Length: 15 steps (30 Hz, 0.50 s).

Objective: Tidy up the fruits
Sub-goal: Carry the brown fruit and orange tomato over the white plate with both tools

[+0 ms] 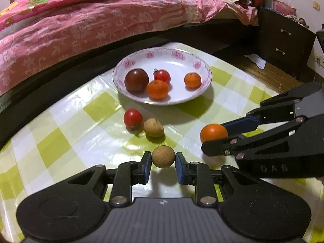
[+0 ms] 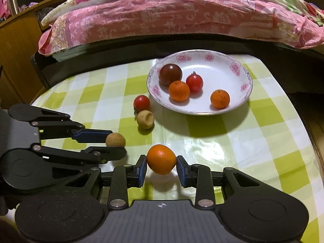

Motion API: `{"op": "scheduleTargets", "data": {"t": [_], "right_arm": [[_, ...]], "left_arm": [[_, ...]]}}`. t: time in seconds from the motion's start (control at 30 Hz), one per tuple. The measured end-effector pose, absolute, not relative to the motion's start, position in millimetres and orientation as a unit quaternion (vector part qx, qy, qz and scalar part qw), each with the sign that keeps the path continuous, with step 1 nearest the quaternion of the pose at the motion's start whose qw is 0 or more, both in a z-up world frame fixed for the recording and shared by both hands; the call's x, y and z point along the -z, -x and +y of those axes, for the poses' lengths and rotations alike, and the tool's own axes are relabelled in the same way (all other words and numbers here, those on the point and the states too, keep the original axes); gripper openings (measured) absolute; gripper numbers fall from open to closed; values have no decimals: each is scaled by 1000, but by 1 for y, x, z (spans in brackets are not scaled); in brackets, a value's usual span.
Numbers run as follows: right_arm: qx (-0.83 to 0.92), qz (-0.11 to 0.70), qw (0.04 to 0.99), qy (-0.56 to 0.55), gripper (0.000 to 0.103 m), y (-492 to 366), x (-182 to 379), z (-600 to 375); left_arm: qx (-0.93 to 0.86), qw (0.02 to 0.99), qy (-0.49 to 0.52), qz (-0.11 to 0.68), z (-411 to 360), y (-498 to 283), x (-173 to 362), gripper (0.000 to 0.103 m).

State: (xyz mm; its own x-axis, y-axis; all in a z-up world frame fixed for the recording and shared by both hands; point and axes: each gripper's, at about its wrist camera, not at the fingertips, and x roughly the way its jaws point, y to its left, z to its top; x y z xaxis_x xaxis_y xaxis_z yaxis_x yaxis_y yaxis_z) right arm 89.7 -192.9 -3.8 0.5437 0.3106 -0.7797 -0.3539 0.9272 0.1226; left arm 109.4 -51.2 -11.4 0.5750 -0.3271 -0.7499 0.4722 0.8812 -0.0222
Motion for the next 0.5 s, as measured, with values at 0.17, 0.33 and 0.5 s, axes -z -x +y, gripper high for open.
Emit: {"op": "scheduleTargets", "data": {"t": [0.17, 0.33, 0.5], "right_arm": [[-188, 433, 882, 17, 28, -95, -1, -196], [-182, 424, 887, 8, 28, -102, -8, -200], [-173, 410, 895, -1, 28, -114, -17, -205]], "left_arm": [[223, 886, -87, 397, -54, -117, 7, 33], [218, 891, -83, 390, -58, -126, 0, 33], [213, 898, -80, 378, -64, -141, -8, 33]]}}
